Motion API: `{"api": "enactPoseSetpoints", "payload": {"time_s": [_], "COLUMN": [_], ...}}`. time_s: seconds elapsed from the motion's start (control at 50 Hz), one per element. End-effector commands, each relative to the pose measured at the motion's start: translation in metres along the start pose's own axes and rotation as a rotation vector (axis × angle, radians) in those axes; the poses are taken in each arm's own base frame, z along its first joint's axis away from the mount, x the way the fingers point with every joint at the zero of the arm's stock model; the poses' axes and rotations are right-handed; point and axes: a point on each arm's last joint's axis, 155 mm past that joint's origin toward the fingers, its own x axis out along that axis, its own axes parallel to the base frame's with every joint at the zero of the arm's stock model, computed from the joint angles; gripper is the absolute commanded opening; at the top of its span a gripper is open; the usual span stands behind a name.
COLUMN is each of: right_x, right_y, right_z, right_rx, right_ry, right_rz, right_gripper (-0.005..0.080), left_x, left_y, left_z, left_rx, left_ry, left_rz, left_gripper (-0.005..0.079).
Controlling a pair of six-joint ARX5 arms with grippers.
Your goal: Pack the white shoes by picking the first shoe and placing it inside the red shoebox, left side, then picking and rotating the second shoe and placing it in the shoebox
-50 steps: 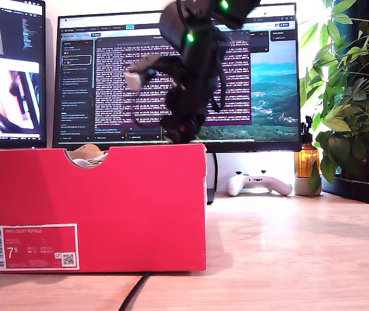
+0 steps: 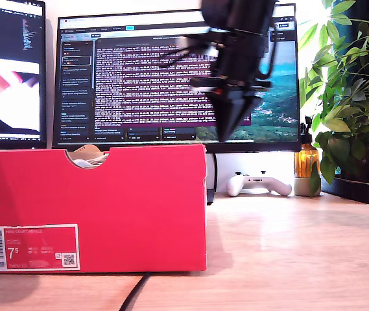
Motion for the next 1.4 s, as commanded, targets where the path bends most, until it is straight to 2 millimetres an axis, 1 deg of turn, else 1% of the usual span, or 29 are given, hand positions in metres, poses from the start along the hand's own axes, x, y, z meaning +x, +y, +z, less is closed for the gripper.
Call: {"api": "enactPoseSetpoints", "payload": {"time_s": [0.0, 0.08, 0.16, 0.24, 0.32, 0.46, 0.66, 0.78, 0.88, 1.06, 1.2, 1.3, 1.38], "right_x": [-0.020, -0.025, -0.029, -0.035, -0.039, -0.046, -0.056, -0.055, -0.049, -0.031, -0.015, -0.007, -0.004], "right_y": [-0.010, -0.021, -0.032, -0.042, -0.050, -0.063, -0.081, -0.086, -0.092, -0.100, -0.106, -0.114, -0.118], "right_z": [-0.001, -0.006, -0.013, -0.023, -0.032, -0.047, -0.063, -0.078, -0.092, -0.119, -0.148, -0.170, -0.183], "right_rx": [0.027, 0.052, 0.076, 0.099, 0.119, 0.151, 0.193, 0.217, 0.263, 0.313, 0.349, 0.420, 0.473], "right_ry": [-0.046, -0.069, -0.093, -0.116, -0.141, -0.190, -0.282, -0.289, -0.306, -0.312, -0.292, -0.293, -0.304], "right_rz": [-0.020, -0.040, -0.061, -0.083, -0.104, -0.143, -0.208, -0.228, -0.248, -0.278, -0.300, -0.322, -0.338], "right_gripper": [-0.0010, -0.0010, -0.0010, -0.0010, -0.0010, -0.0010, -0.0010, -0.0010, -0.0010, -0.0010, -0.0010, -0.0010, -0.0010], "left_x": [-0.003, -0.006, -0.013, -0.021, -0.024, -0.020, -0.023, -0.024, -0.022, -0.014, -0.009, -0.009, -0.007], "left_y": [0.007, 0.017, 0.029, 0.042, 0.056, 0.086, 0.114, 0.127, 0.132, 0.143, 0.150, 0.155, 0.153], "left_z": [0.019, 0.043, 0.070, 0.089, 0.096, 0.094, 0.100, 0.094, 0.087, 0.061, 0.039, 0.030, 0.026], "left_rx": [-0.042, -0.083, -0.092, -0.092, -0.104, -0.146, -0.194, -0.211, -0.218, -0.249, -0.315, -0.348, -0.354], "left_ry": [-0.069, -0.168, -0.281, -0.363, -0.396, -0.397, -0.455, -0.458, -0.473, -0.477, -0.484, -0.492, -0.493], "left_rz": [0.021, 0.053, 0.094, 0.139, 0.189, 0.267, 0.333, 0.368, 0.370, 0.399, 0.421, 0.440, 0.426], "left_gripper": [-0.0019, -0.0019, -0.0019, -0.0019, -0.0019, -0.0019, -0.0019, -0.0019, -0.0019, -0.0019, -0.0019, -0.0019, -0.0019]}}
